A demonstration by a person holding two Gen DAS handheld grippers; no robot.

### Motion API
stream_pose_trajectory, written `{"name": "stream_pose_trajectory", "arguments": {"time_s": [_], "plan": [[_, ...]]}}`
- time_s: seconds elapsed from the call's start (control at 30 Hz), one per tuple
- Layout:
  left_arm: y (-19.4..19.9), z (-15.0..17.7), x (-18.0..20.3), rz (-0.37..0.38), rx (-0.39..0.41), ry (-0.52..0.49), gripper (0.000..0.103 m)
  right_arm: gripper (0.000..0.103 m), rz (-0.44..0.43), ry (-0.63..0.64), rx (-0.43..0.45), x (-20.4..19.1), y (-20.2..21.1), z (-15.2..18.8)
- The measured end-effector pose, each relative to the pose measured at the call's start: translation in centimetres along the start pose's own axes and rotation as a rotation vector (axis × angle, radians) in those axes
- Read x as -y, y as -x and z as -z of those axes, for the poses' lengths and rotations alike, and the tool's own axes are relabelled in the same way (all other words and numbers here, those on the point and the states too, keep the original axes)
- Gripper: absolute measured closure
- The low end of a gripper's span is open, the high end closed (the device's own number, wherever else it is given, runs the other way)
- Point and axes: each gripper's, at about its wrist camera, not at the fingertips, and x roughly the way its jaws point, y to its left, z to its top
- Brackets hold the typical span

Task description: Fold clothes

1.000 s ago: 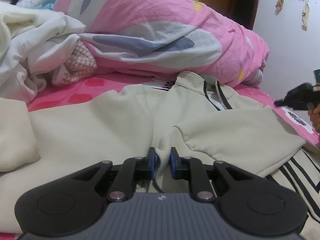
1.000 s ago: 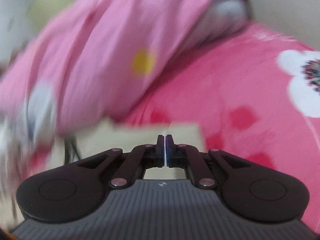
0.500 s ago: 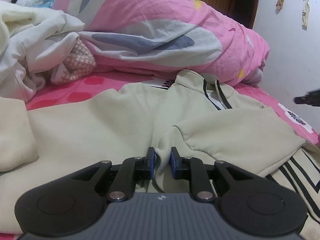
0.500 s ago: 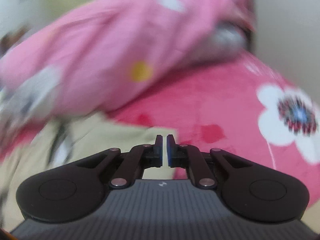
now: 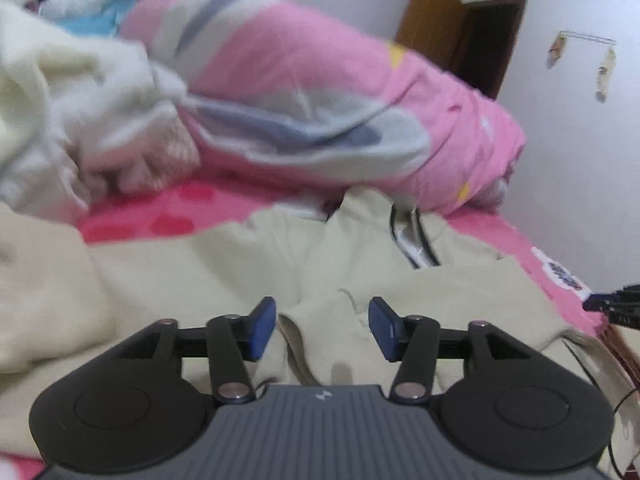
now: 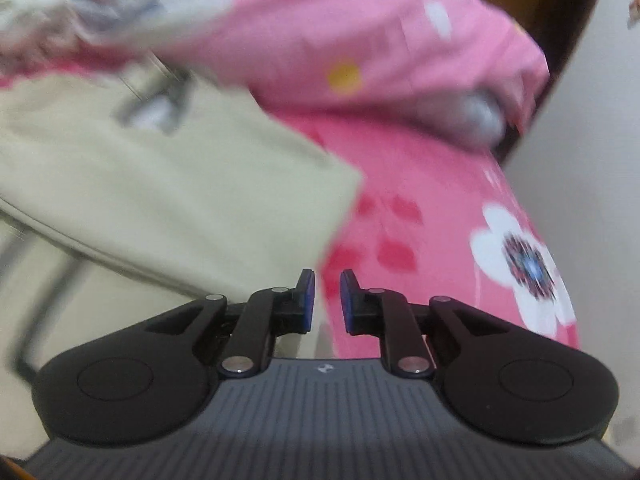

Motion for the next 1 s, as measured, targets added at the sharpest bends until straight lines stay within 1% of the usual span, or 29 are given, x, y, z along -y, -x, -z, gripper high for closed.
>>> {"name": "stream_pose_trajectory", "arguments": {"time_s": [0.07, 0.1, 0.13, 0.23, 0.27, 0.3, 0.33, 0.37, 0.4, 0.5, 0.57, 0.63, 0.67, 0.73, 0.83, 0.9, 1.0], "plan": [[1.1, 0.4, -0.3, -0.004, -0.003, -0.003, 0.051, 0.092, -0.048, 0.037, 0.050, -1.8, 0.9, -0.2], [1.6, 0.7, -0.4, -0.007, -0.004, -0.005, 0.051, 0.092, -0.060, 0.048, 0.050, -2.5, 0.7, 0.1], [2.1, 0.9, -0.5, -0.009, -0.006, -0.007, 0.051, 0.091, -0.065, 0.050, 0.028, -2.9, 0.1, 0.7], [3.7, 1.5, -0.9, -0.015, -0.010, -0.012, 0.052, 0.090, -0.048, 0.026, -0.078, -2.9, -3.3, 3.3], [4.3, 1.8, -1.1, -0.018, -0.011, -0.013, 0.052, 0.090, -0.037, 0.003, -0.107, -2.7, -3.8, 3.5], [4.8, 2.0, -1.2, -0.020, -0.013, -0.015, 0.052, 0.091, -0.020, -0.043, -0.128, -2.2, -3.4, 2.9], [5.4, 2.2, -1.3, -0.022, -0.014, -0.016, 0.052, 0.090, 0.001, -0.075, -0.137, -2.0, -2.8, 2.2], [5.5, 2.2, -1.3, -0.027, -0.013, -0.026, 0.052, 0.090, 0.015, -0.081, -0.121, -2.1, -1.9, 1.5], [5.3, 2.0, -1.2, -0.035, -0.011, -0.043, 0.052, 0.090, 0.001, -0.081, -0.093, -2.5, -1.1, 0.8], [4.2, 1.5, -1.1, -0.047, -0.005, -0.063, 0.053, 0.090, -0.081, -0.086, -0.012, -4.6, 1.0, -1.8], [2.8, 1.3, -0.8, -0.083, -0.021, -0.115, 0.053, 0.090, -0.154, -0.070, 0.038, -6.6, 1.6, -3.4], [1.1, 1.1, -0.5, -0.131, -0.045, -0.178, 0.055, 0.090, -0.224, -0.051, 0.072, -8.8, 0.9, -4.7], [0.2, 1.0, -0.6, -0.159, -0.058, -0.195, 0.057, 0.090, -0.255, -0.046, 0.084, -9.9, 0.5, -5.3], [-1.2, 0.9, -1.2, -0.210, -0.078, -0.207, 0.056, 0.090, -0.300, -0.060, 0.097, -11.9, -0.6, -6.2], [-2.0, 1.0, -1.6, -0.242, -0.091, -0.221, 0.057, 0.090, -0.360, -0.073, 0.130, -14.7, -1.5, -7.4], [-2.5, 1.1, -1.9, -0.263, -0.100, -0.231, 0.061, 0.090, -0.402, -0.072, 0.141, -16.1, -2.1, -8.0], [-3.1, 1.3, -2.2, -0.296, -0.108, -0.244, 0.062, 0.090, -0.455, -0.070, 0.150, -18.1, -2.9, -9.2]]}}
